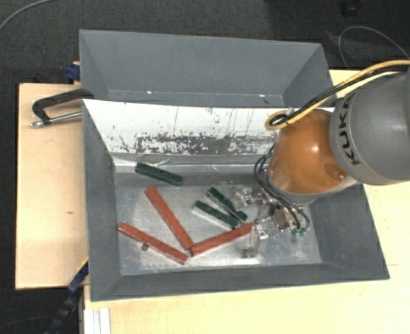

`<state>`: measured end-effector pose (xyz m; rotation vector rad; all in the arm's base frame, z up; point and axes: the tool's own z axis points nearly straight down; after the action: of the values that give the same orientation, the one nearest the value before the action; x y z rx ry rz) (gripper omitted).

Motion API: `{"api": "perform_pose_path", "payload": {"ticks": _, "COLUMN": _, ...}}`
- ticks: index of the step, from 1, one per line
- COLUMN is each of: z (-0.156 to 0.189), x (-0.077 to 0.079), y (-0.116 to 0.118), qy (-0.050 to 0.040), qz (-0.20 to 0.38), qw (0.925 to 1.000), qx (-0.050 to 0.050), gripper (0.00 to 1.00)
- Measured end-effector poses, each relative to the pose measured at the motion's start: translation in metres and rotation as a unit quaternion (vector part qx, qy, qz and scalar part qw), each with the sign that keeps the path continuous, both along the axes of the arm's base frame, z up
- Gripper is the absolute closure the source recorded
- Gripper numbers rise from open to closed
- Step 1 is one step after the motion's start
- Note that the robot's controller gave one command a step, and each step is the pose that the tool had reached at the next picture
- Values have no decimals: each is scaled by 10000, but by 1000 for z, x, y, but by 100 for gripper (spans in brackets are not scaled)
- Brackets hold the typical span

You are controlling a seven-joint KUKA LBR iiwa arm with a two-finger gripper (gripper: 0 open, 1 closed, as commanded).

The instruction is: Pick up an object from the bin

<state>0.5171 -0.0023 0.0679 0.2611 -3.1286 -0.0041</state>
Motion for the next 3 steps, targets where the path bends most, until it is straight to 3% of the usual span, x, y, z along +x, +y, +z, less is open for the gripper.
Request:
{"api": "perform_pose_path", "payload": {"ticks": 1, "z": 3, "x": -24, "y": 30, "qy": -20, "qz": 993, "qw": 9951, "qx": -2, "gripper": 0}}
{"api": "perform_pose_path", "payload": {"ticks": 2, "z": 6, "x": -21, "y": 30, "qy": -78, "qz": 989, "qw": 9951, "qx": -6, "gripper": 100}}
{"api": "perform_pose_path", "payload": {"ticks": 3, "z": 158, "x": -15, "y": 34, "qy": -40, "qz": 1188, "qw": 9929, "qx": -7, "gripper": 100}}
